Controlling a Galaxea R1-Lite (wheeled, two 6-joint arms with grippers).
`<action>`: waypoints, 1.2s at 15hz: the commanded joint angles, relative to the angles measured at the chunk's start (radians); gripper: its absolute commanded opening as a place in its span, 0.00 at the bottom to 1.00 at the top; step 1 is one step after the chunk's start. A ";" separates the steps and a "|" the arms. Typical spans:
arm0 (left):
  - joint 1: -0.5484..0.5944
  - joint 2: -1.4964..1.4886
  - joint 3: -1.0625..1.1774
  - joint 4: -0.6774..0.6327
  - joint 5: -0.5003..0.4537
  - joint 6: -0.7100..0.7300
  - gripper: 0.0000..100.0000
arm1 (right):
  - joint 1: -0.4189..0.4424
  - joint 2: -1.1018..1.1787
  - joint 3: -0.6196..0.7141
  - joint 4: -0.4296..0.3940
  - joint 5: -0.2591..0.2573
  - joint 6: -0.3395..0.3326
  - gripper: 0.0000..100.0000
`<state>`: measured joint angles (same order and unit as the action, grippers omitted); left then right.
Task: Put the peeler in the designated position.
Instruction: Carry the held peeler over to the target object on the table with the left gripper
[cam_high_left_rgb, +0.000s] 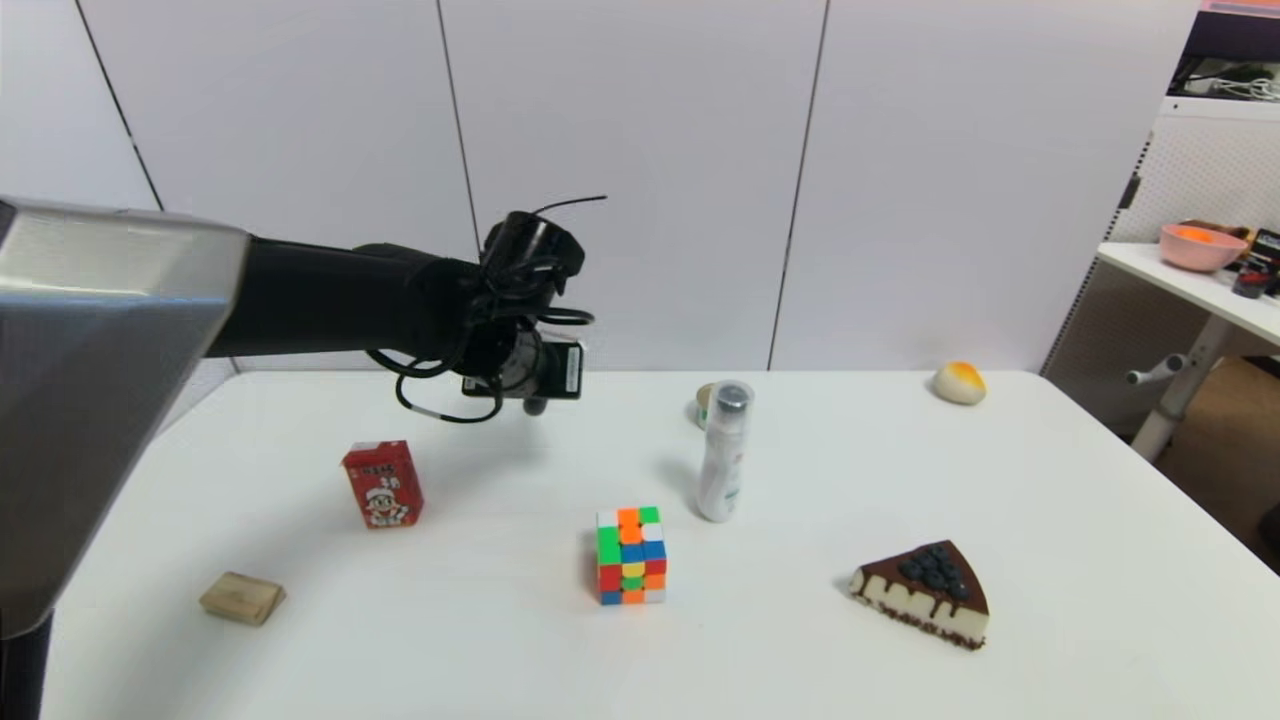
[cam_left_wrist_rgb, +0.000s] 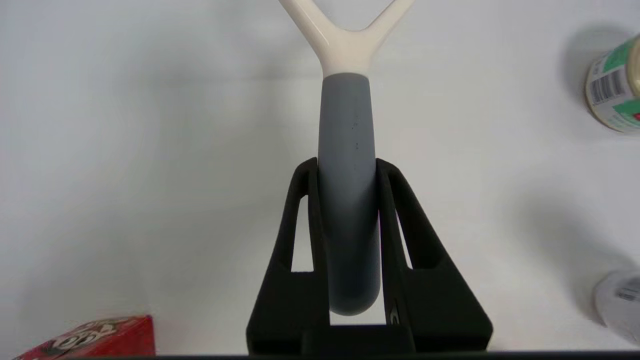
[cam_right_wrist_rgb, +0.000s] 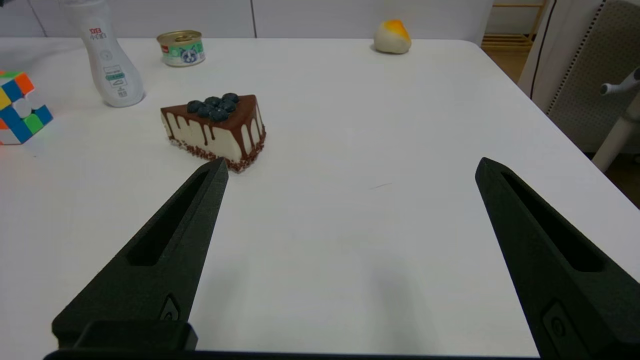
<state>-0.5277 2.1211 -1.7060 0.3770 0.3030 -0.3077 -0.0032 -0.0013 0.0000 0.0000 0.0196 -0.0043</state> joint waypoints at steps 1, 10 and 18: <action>-0.025 -0.158 0.106 -0.003 0.005 -0.002 0.00 | 0.000 0.001 0.002 0.000 0.000 0.000 1.00; -0.281 -0.369 0.193 0.002 0.027 -0.024 0.00 | 0.000 0.001 0.002 0.000 0.000 0.000 1.00; -0.635 -0.406 0.195 0.080 0.277 -0.332 0.00 | 0.000 0.001 0.002 0.000 0.000 0.000 1.00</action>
<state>-1.0770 1.7247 -1.5106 0.4270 0.5319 -0.5666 -0.0032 -0.0013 0.0000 0.0000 0.0196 -0.0038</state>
